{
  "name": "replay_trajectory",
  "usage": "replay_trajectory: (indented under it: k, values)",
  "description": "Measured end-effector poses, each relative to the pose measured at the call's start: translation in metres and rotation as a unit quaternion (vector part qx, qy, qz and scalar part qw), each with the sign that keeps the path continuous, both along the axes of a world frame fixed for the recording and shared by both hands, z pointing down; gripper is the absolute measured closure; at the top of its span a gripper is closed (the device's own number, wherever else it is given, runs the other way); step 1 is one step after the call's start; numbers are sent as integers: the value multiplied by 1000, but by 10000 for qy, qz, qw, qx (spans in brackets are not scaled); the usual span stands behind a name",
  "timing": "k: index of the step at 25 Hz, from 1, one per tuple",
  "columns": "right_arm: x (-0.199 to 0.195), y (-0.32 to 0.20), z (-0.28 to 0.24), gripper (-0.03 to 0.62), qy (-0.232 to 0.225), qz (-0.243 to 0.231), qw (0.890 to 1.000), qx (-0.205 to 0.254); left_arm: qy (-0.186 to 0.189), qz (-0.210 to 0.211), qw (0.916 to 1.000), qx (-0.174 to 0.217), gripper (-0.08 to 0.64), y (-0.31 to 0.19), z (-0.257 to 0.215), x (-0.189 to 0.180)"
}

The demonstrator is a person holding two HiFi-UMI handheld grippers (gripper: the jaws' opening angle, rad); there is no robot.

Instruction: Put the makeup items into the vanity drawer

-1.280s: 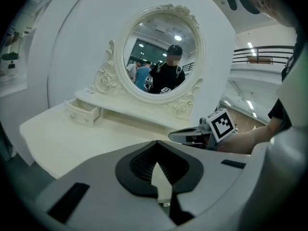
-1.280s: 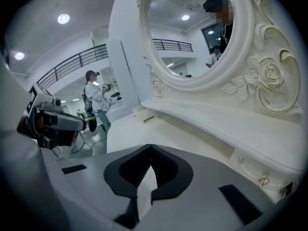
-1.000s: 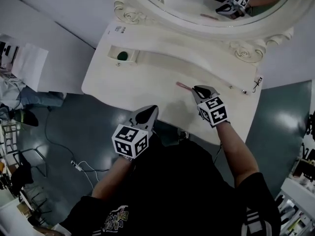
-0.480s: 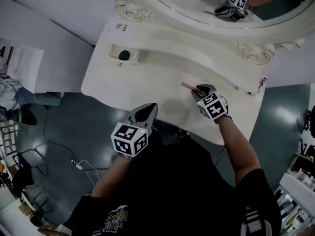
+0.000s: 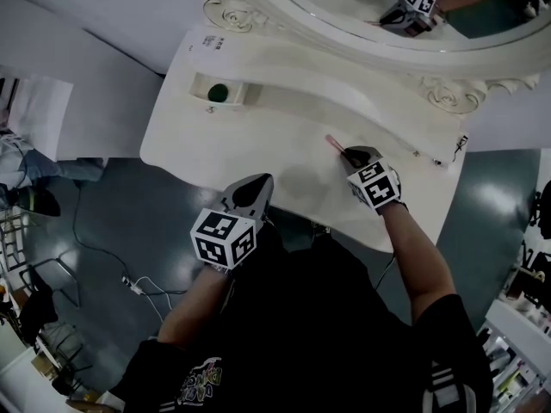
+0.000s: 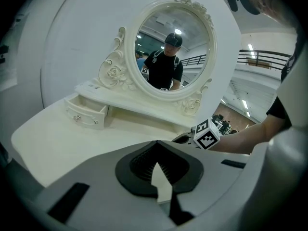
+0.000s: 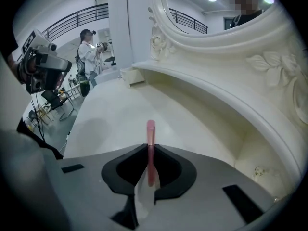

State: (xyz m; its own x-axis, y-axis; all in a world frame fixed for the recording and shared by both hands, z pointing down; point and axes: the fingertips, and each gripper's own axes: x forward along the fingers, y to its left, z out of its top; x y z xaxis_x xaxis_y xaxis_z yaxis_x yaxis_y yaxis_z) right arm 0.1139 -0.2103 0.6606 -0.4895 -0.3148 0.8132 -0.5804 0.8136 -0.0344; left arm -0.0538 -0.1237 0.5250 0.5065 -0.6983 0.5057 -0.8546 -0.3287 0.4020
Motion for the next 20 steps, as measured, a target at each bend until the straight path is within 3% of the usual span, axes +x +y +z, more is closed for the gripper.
replay_trajectory:
  k: [4,11,20]
  values:
    - [0,-1,-1,532,-78,229,9997,-41,19,-25,10000,35,560,-2,-1,-2]
    - [-36,-5,-39,532,-652,265,9975,52,63,-144,9998,145,560,-5,-6,-10]
    - [-118,-19,-106,532,-1467,62,9885,363,103,-472,9984,306,560,-14,-12,-48]
